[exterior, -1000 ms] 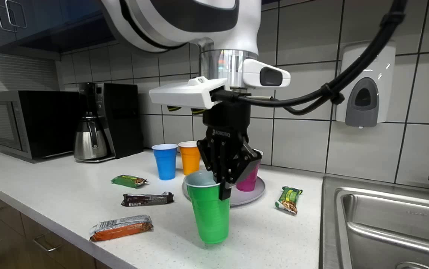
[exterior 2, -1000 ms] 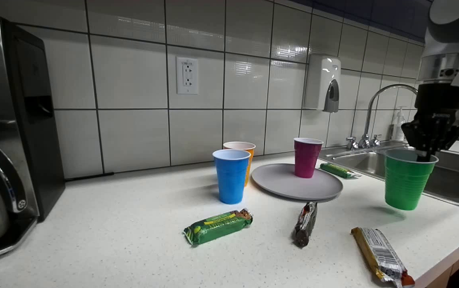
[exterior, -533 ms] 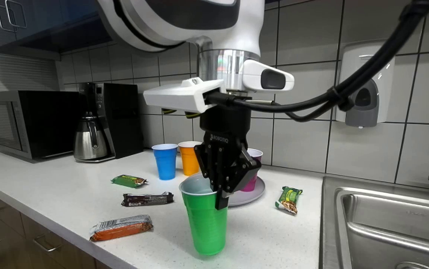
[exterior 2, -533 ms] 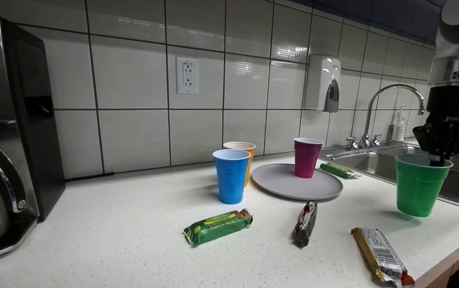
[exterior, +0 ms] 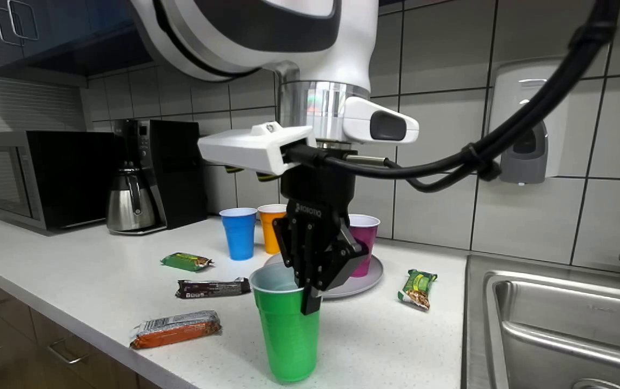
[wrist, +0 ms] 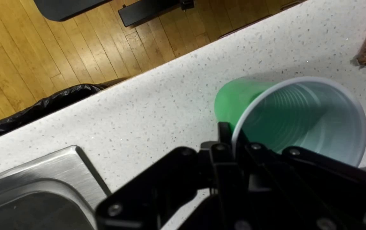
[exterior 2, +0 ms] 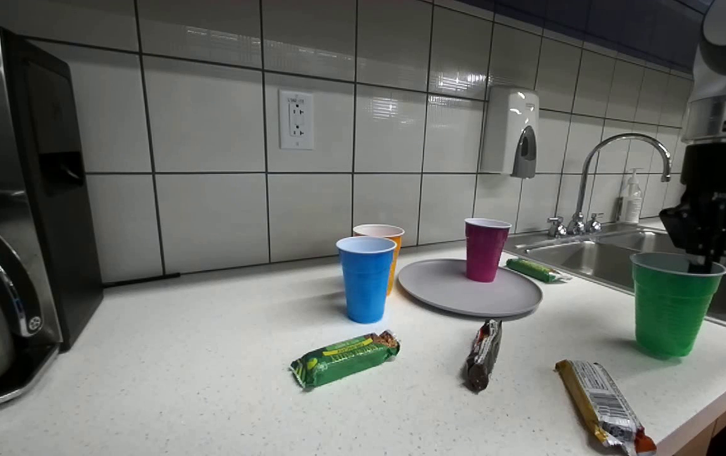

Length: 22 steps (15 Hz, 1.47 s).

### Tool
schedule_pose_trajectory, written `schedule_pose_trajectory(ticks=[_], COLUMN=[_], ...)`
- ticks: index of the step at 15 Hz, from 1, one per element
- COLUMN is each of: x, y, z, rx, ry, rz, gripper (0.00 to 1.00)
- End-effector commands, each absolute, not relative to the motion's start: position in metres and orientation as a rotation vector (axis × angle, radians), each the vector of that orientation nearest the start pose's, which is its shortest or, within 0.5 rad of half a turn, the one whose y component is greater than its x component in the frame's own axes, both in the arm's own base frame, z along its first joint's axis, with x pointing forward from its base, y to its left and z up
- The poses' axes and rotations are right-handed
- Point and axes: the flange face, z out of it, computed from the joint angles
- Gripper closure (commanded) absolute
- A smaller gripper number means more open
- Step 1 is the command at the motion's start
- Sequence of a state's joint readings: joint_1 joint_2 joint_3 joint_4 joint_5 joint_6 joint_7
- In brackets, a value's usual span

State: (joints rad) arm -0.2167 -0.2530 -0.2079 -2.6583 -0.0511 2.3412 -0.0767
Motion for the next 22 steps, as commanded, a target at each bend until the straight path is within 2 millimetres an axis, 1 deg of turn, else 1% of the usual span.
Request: schedule_pose_trajectory(ticks=[1,2,3,4,6,8,10,12,13,14,19,22], x=[0.357,0.357,0.356,0.356,0.355,0.356,0.356,0.356,0.356,0.355,0.356,0.36], y=[-0.16,-0.16,-0.16,-0.16,-0.16,-0.16,-0.16,-0.16,-0.16,-0.161,-0.16,-0.16], z=[0.322,0.322,0.322,0.321,0.322,0.323,0.327,0.332,0.334,0.338,0.359,0.367], rx=[-3.079,-3.079,-3.077,-3.075,-3.075,-3.077,-3.08,-3.084,-3.088,-3.094,-3.127,-3.138], ry=[0.489,0.49,0.489,0.494,0.498,0.503,0.509,0.519,0.523,0.527,0.541,0.537], rz=[0.111,0.114,0.118,0.121,0.121,0.117,0.109,0.095,0.089,0.083,0.039,0.017], gripper=[0.99,0.99,0.71,0.69,0.56,0.4,0.27,0.09,0.03,0.0,0.0,0.0])
